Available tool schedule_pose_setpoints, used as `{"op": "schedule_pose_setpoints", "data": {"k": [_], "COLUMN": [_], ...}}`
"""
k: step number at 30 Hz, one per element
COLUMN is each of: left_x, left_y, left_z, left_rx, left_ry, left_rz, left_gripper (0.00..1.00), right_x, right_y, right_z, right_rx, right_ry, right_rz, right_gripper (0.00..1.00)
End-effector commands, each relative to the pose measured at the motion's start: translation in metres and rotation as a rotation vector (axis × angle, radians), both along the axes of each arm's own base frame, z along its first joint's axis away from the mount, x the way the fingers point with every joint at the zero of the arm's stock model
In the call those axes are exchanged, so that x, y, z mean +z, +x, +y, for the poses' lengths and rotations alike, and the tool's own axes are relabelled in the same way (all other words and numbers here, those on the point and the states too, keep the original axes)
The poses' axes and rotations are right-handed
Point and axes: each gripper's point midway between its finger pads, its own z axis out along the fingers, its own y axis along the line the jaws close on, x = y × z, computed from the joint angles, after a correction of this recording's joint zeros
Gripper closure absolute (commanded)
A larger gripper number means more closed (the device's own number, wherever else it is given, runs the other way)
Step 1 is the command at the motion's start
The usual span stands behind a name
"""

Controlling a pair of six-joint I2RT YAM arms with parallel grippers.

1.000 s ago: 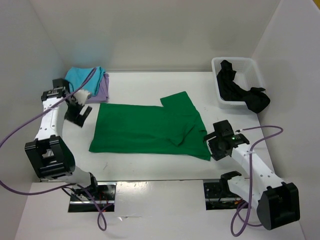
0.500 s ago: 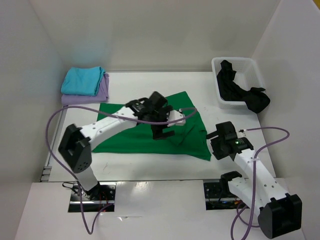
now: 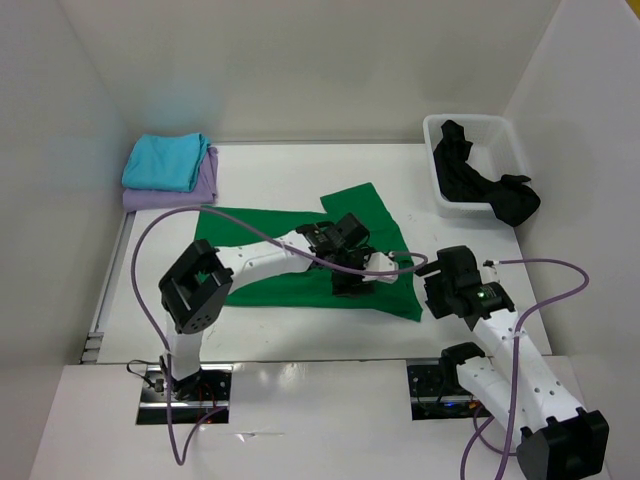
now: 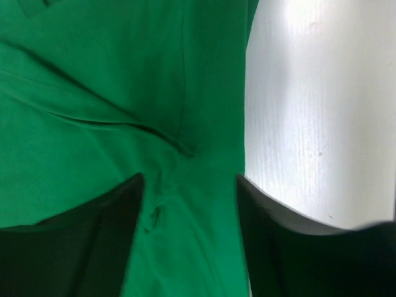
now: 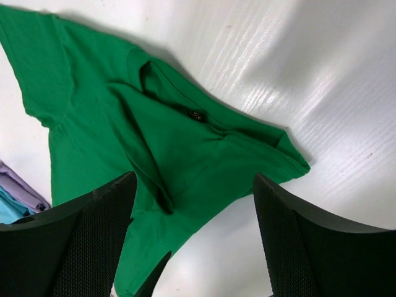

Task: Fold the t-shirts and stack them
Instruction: Fold the flattened tshirt in 1/3 of the way

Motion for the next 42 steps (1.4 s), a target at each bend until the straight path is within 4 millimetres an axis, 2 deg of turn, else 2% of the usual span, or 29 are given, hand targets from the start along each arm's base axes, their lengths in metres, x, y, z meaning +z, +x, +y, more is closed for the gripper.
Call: {"op": "schedule_pose_setpoints", "data": {"k": [1, 3, 5, 8, 10, 14, 16, 19, 20, 23, 26, 28, 32, 33, 36, 38, 39, 40, 41, 42], "left_x": [-0.017, -0.032, -0.037, -0.028, -0.016, -0.021, -0.019, -0.019, -0.024, -0.036, -0.040, -0.040, -0.053, -0.049, -0.043, -0.036, -0.031, -0.028, -0.028, -0.029], "left_y": [0.001, 0.004, 0.007, 0.012, 0.013, 0.012, 0.011, 0.012, 0.014, 0.010, 0.005, 0.009, 0.015, 0.017, 0.022, 0.022, 0.026, 0.028, 0.028, 0.030], "left_z": [-0.006, -0.002, -0.002, -0.012, -0.021, -0.024, -0.024, -0.025, -0.023, -0.017, -0.014, -0.015, -0.012, -0.015, -0.014, -0.018, -0.014, -0.016, -0.016, -0.012], "left_rx": [-0.044, -0.028, -0.022, -0.005, -0.010, -0.017, -0.021, -0.030, -0.022, -0.042, -0.048, -0.049, -0.031, -0.031, -0.003, -0.001, 0.012, 0.012, 0.012, 0.021], "left_ry": [-0.002, 0.039, 0.049, 0.019, -0.013, -0.011, -0.015, -0.015, 0.001, 0.036, 0.046, 0.044, 0.083, 0.075, 0.071, 0.055, 0.054, 0.047, 0.047, 0.054], "left_rz": [0.028, 0.026, 0.021, 0.022, 0.027, 0.042, 0.049, 0.043, 0.039, 0.053, 0.073, 0.052, 0.040, 0.034, 0.044, 0.053, 0.052, 0.047, 0.047, 0.052], "left_gripper": [0.29, 0.28, 0.28, 0.28, 0.32, 0.38, 0.38, 0.44, 0.45, 0.45, 0.45, 0.46, 0.63, 0.74, 0.84, 0.84, 0.83, 0.79, 0.69, 0.67], "right_x": [-0.001, -0.001, 0.000, -0.004, -0.004, -0.006, -0.005, -0.005, -0.009, -0.009, -0.009, -0.009, -0.007, -0.007, -0.005, -0.004, -0.004, -0.004, -0.004, -0.004], "right_y": [-0.001, -0.002, 0.000, -0.002, -0.003, -0.003, -0.001, -0.001, -0.003, -0.003, -0.003, -0.003, -0.003, -0.003, -0.003, -0.001, -0.001, -0.001, -0.001, -0.001], "right_z": [-0.005, -0.003, -0.003, -0.003, -0.002, 0.000, 0.000, 0.000, 0.000, 0.000, 0.000, 0.000, 0.000, 0.000, 0.001, 0.002, 0.002, 0.002, 0.002, 0.002], "right_rx": [-0.017, -0.012, -0.004, -0.004, 0.008, 0.013, 0.013, 0.021, 0.021, 0.021, 0.021, 0.021, 0.021, 0.021, 0.026, 0.026, 0.026, 0.026, 0.026, 0.026], "right_ry": [-0.017, -0.009, -0.012, -0.014, -0.012, -0.005, -0.003, -0.008, -0.010, -0.010, -0.010, -0.010, -0.008, -0.008, 0.001, 0.003, 0.003, 0.003, 0.003, 0.003], "right_rz": [0.009, 0.011, 0.003, 0.012, 0.014, 0.016, 0.007, 0.008, 0.016, 0.017, 0.017, 0.017, 0.008, 0.008, 0.000, -0.009, -0.009, -0.009, -0.009, -0.009], "right_gripper": [0.20, 0.20, 0.20, 0.20, 0.20, 0.20, 0.20, 0.20, 0.20, 0.20, 0.20, 0.20, 0.20, 0.20, 0.21, 0.21, 0.21, 0.21, 0.21, 0.21]}}
